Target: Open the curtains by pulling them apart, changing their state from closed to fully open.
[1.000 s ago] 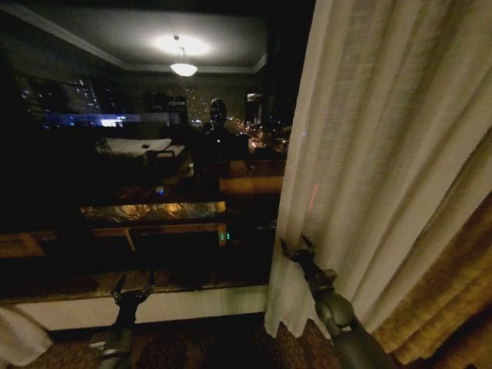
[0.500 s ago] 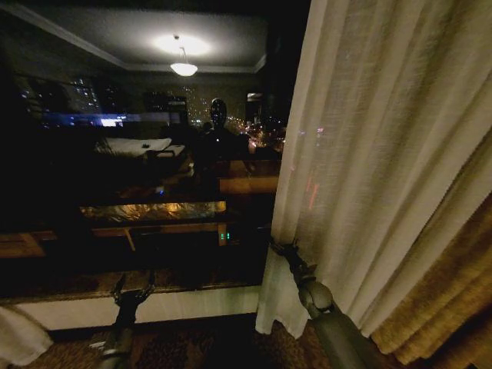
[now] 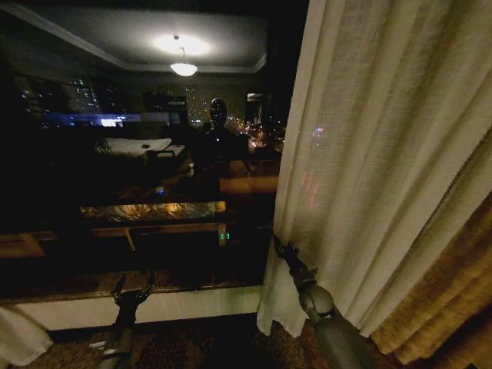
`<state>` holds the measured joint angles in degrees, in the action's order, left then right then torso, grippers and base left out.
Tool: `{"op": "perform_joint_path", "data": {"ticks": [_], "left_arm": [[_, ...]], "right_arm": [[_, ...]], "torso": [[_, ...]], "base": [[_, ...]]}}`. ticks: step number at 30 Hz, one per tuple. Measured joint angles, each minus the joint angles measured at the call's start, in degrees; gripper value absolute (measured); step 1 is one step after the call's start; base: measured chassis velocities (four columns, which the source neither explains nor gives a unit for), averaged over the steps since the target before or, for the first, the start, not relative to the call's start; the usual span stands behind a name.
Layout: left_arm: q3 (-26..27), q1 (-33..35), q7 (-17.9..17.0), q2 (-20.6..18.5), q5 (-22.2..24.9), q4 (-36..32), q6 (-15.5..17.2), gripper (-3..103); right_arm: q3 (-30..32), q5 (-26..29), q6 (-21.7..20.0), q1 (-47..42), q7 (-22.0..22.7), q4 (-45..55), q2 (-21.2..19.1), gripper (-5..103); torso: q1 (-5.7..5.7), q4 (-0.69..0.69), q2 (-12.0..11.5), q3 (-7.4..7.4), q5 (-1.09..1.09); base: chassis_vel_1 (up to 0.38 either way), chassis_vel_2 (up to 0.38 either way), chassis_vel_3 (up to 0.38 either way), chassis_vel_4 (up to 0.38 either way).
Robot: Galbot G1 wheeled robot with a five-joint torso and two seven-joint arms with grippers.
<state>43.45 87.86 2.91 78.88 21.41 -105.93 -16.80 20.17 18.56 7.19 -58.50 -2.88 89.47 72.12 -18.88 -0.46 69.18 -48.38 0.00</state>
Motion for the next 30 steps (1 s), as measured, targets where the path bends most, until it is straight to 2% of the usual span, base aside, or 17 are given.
{"op": "perform_joint_path", "data": {"ticks": [2,7,13,19,22,30], "left_arm": [[0.0,0.0,0.0,0.0,0.0,0.0,0.0,100],[0.0,0.0,0.0,0.0,0.0,0.0,0.0,100],[0.0,0.0,0.0,0.0,0.0,0.0,0.0,100],[0.0,0.0,0.0,0.0,0.0,0.0,0.0,100],[0.0,0.0,0.0,0.0,0.0,0.0,0.0,100],[0.0,0.0,0.0,0.0,0.0,0.0,0.0,100]], "right_arm": [[0.1,0.02,0.11,-0.04,-0.02,-0.07,-0.01,10],[-0.03,-0.01,0.2,-0.07,0.03,0.03,0.06,1],[-0.57,1.49,1.55,0.63,-0.77,-0.36,0.22,0],[-0.36,2.32,1.54,0.83,-2.2,-0.89,0.16,0],[0.07,2.97,1.52,0.89,-4.39,-1.57,0.18,0],[0.66,4.05,1.46,0.76,-5.75,-1.82,0.19,0]], "torso": [[0.0,0.0,0.0,0.0,0.0],[0.0,0.0,0.0,0.0,0.0],[0.0,0.01,0.0,0.0,0.0],[0.0,0.0,0.0,0.0,0.0],[0.0,0.0,0.0,0.0,0.0],[0.0,0.0,0.0,0.0,0.0]], "base": [[0.0,0.0,0.0,0.0],[0.0,0.0,0.0,0.0],[0.0,0.0,0.0,0.0],[0.0,0.0,0.0,0.0],[0.0,0.0,0.0,0.0],[-0.023,-0.019,0.029,0.021]]}}
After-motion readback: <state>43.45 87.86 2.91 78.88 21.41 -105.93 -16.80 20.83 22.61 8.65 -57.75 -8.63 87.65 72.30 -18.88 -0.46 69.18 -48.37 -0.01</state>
